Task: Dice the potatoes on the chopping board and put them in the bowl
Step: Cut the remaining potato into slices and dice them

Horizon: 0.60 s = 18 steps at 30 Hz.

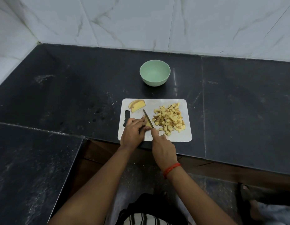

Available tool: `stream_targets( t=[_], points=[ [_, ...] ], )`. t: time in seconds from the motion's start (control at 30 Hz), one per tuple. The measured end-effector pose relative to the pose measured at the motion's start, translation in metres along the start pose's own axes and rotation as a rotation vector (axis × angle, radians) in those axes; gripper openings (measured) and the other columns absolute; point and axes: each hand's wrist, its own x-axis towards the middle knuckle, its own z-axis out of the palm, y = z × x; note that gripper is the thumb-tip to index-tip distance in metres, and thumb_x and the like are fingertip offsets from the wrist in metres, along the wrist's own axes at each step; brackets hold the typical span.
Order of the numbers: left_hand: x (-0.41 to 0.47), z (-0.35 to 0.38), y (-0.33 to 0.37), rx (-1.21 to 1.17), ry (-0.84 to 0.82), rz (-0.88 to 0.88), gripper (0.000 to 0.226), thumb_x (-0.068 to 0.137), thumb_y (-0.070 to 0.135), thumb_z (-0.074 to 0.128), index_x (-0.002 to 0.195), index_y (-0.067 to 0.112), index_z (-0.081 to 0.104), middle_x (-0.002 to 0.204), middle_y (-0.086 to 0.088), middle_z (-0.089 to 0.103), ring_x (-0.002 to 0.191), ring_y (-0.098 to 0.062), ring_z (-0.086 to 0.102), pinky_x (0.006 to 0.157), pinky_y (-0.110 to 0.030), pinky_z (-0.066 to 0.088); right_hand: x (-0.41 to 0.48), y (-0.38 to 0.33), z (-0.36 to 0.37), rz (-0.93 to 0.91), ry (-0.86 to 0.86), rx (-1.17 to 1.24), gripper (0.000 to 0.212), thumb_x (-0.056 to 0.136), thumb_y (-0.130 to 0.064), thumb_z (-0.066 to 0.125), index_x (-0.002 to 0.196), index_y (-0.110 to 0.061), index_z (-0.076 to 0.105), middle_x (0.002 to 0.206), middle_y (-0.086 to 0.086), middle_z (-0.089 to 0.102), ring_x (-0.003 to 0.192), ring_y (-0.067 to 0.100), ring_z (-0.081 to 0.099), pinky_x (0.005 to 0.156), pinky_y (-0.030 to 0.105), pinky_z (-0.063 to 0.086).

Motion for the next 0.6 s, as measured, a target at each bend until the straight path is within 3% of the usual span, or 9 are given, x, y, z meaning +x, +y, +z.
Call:
stream_targets(
  t=[0.13,0.33,0.6],
  points=[
    [0.0,0.001,0.002,-0.003,0.01,0.006,0.033,0.09,0.029,0.075,0.117,0.01,0.075,0.125,0.006,0.071,0.103,-0.015,0.05,0.087,-0.024,0.048,-0.016,0.004,-0.005,0.02,-0.067,-0.061,0.037,0.105,-0.012,0.028,0.142,-0.019,0.025,0.112,0.01,0.063,0.091,0.03,0.068,0.063,0.034,0.038],
    [0.001,0.002,0.002,-0.011,-0.001,-0.03,0.029,0.092,0.025,0.074,0.118,0.012,0.075,0.125,0.006,0.071,0.104,-0.017,0.05,0.088,-0.033,0.053,-0.04,0.007,-0.001,0.048,-0.062,-0.091,0.037,0.104,-0.01,0.03,0.141,-0.015,0.032,0.105,0.01,0.062,0.081,0.026,0.07,0.057,0.032,0.042],
    [0.0,-0.003,0.007,-0.051,-0.034,-0.05,0.032,0.094,0.029,0.072,0.118,0.009,0.075,0.128,0.001,0.07,0.112,-0.017,0.05,0.095,-0.035,0.051,-0.077,0.02,-0.003,0.07,-0.152,-0.079,0.042,0.105,-0.01,0.025,0.147,-0.014,0.025,0.115,0.009,0.06,0.088,0.026,0.07,0.066,0.036,0.052]
  ],
)
